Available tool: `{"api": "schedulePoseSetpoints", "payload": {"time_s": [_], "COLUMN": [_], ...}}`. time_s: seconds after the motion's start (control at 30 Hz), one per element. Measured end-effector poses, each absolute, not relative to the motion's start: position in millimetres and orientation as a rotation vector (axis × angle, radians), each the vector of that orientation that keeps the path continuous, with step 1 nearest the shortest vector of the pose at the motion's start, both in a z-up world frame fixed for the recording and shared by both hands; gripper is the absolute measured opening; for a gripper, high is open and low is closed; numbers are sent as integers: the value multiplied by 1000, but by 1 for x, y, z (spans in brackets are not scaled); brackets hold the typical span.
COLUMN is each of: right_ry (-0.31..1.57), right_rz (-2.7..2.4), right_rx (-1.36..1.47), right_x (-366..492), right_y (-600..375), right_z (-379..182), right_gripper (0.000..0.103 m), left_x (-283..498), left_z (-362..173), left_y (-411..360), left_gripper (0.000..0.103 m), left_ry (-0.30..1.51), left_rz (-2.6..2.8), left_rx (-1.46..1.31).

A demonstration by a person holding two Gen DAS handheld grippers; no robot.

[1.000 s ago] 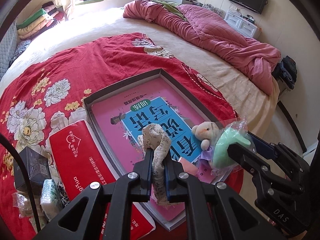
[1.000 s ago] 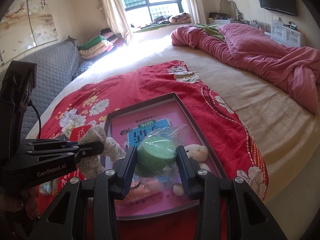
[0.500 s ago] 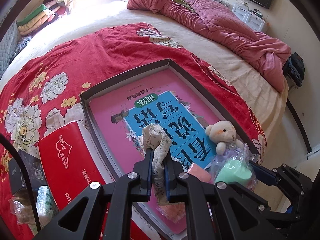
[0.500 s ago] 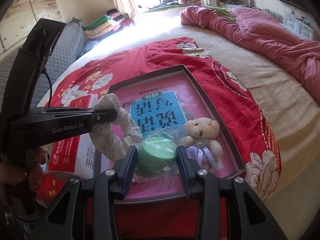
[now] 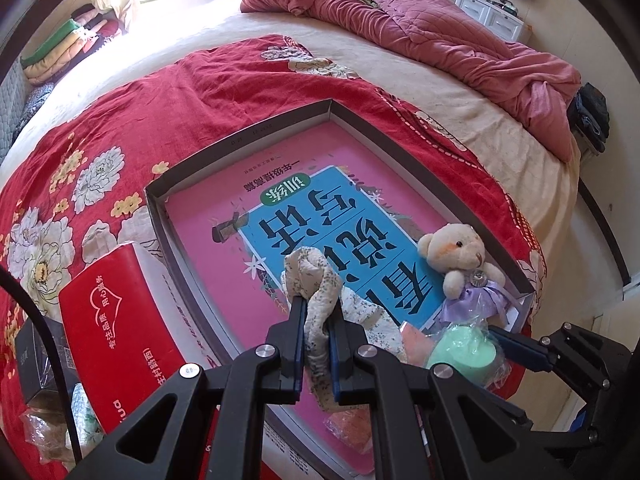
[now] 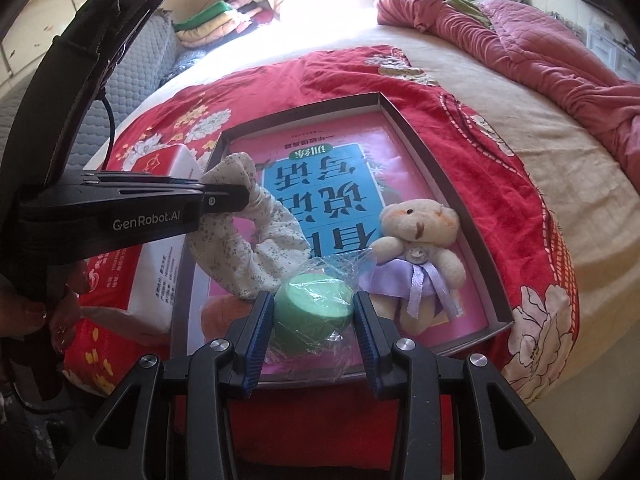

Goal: Organize soft objects
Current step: 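Lower the lace cloth into the tray and open the left gripper while the right releases the green container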

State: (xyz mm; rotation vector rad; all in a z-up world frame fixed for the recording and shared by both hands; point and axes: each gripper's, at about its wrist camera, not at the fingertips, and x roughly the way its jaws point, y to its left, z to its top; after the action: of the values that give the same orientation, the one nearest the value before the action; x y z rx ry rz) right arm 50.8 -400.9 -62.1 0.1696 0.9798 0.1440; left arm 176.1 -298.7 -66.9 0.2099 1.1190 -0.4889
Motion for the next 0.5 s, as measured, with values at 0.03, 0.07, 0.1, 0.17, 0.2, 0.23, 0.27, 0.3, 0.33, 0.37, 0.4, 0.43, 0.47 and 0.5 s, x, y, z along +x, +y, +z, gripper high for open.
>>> {"api": "schedulePoseSetpoints", "payload": {"time_s": [0.03,0.07,0.1,0.17,0.2,0.23,0.27,0.3,0.33,0.37,0.4,0.43,0.47,0.5], "right_ry": [979,976,971,971,969,968,970,969,968,971,971,972,973,974], "right_rz": [137,128,121,108,108,109,107,107,106,100,98,97,94,90], "right_rx": [166,160,155,163,169,172,175,177,175,172,170,164,159,154], "right_x": [51,52,52,53,53,53,54,54,54,55,55,55,55,56], "right_y": [-401,-401,-402,-404,-405,-405,-406,-406,-406,-405,-405,-405,-404,-403], "right_z": [-62,-62,-62,-63,-63,-64,-64,-64,-64,-64,-64,-63,-63,-63], "right_gripper": [42,43,43,43,43,43,44,45,45,46,46,46,46,47], "left_x": [176,175,175,173,173,173,173,172,172,172,171,170,169,169], "left_z": [-68,-70,-71,-73,-73,-73,-74,-74,-74,-75,-75,-75,-75,-75], "left_y": [-298,-298,-299,-299,-299,-298,-297,-297,-296,-295,-295,-295,-296,-296], "left_gripper": [10,10,10,10,10,10,10,10,10,10,10,10,10,10], "left_ry": [1125,1131,1133,1133,1133,1133,1138,1140,1139,1141,1144,1142,1140,1139], "left_rz": [-492,-494,-497,-500,-500,-502,-502,-503,-503,-503,-506,-510,-510,-511], "left_rx": [206,205,208,221,224,220,216,211,207,206,205,204,207,208]}}
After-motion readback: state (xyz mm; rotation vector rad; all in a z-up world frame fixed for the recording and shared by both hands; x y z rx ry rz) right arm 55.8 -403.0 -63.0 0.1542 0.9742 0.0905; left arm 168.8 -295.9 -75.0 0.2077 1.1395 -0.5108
